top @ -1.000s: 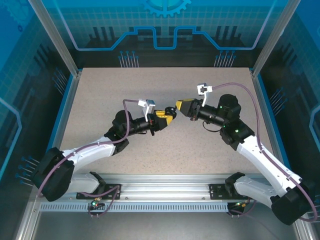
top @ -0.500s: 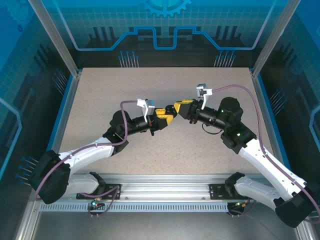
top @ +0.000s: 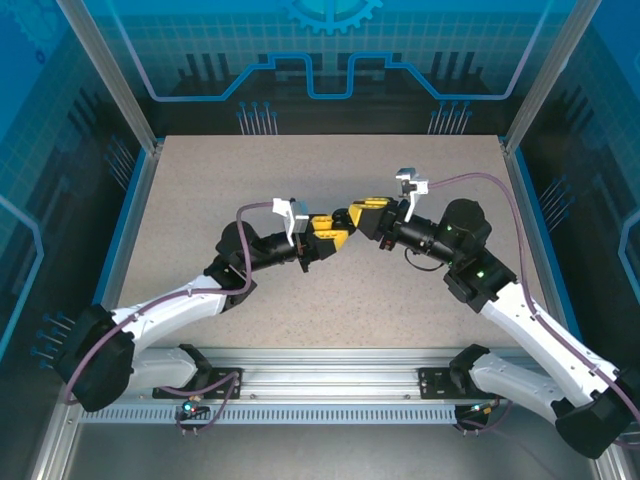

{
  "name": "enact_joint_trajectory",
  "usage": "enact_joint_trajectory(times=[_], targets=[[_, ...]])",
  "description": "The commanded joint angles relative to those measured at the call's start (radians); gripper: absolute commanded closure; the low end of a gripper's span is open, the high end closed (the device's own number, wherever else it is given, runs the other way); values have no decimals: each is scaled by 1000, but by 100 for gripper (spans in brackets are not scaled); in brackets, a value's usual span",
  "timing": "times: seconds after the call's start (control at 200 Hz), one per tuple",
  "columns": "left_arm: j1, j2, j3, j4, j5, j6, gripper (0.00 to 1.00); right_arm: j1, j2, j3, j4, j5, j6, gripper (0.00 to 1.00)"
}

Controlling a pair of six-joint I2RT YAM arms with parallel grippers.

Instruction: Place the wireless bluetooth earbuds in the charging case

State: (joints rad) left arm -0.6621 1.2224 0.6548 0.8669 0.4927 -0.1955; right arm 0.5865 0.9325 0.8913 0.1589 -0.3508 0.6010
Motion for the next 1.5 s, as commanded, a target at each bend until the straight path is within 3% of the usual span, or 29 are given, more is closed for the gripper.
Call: enact_joint_trajectory(times=[0.0, 1.491], targets=[[-9, -29, 28, 47, 23, 48, 96, 16, -21, -6, 51, 24, -19, 78], [-16, -47, 64, 14, -29, 33, 97, 50, -17, -5, 15, 44, -75, 77]])
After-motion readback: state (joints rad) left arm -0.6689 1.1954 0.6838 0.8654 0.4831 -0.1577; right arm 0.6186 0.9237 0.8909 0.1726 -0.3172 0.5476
